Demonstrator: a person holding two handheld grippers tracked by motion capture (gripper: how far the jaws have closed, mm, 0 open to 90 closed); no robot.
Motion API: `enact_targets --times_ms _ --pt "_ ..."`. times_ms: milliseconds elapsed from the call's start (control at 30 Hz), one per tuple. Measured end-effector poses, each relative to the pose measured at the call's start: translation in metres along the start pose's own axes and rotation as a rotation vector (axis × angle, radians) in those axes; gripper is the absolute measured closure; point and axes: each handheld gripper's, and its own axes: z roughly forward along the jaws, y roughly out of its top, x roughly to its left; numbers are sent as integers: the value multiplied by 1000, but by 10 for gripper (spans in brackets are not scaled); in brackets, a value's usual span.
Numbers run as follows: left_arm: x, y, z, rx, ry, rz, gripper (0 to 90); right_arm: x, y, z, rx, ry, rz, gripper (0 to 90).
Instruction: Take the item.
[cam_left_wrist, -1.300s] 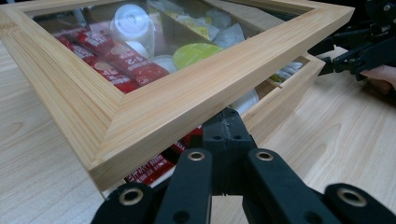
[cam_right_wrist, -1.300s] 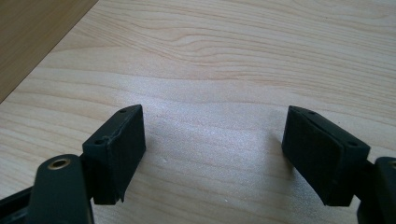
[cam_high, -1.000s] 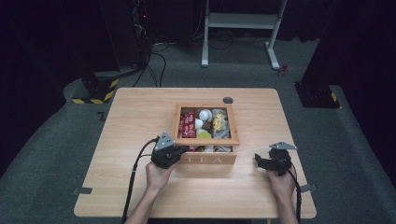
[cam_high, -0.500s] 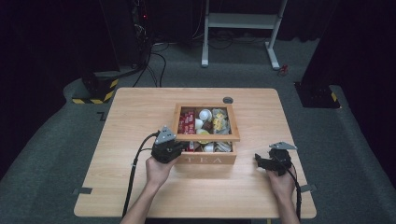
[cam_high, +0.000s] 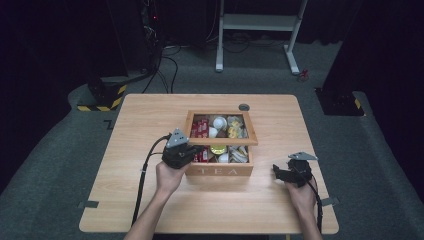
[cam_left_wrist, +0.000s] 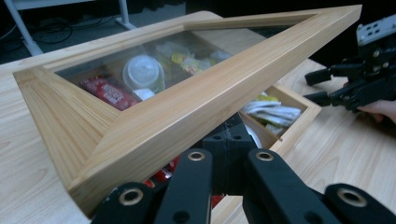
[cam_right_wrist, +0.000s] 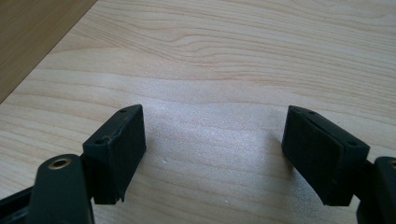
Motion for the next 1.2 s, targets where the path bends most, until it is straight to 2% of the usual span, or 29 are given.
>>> enact_targets --times_ms 67,133,167,233,267,333,467,567,633,900,1000,1133,1200 --pt "1 6 -1 -3 3 3 900 0 0 0 0 0 3 241" --pt "1 9 -1 -8 17 15 900 1 0 -2 -2 0 1 324" --pt "0 11 -1 -6 31 31 900 3 0 -3 -4 10 -1 328" --pt "0 12 -2 -7 31 36 889 5 1 -3 -6 40 -12 343" --pt "1 14 -2 -14 20 23 889 7 1 -5 -20 59 -18 351" --pt "1 16 -2 -13 26 25 889 10 2 -8 -45 85 -31 362" --pt "3 19 -2 -23 15 16 889 19 4 -20 -116 169 -41 375" --pt "3 21 -3 -19 19 19 884 23 6 -27 -148 195 -58 374" --pt "4 25 -3 -23 25 20 883 28 9 -34 -196 216 -72 371" --pt "6 33 -3 -28 28 19 866 37 21 -38 -235 311 -91 419" --pt "6 36 -3 -32 27 18 863 40 24 -39 -240 330 -96 435" --pt "7 40 -3 -28 34 21 849 44 29 -41 -269 327 -100 435" --pt "8 43 -2 -30 35 17 842 49 35 -42 -286 332 -117 431"
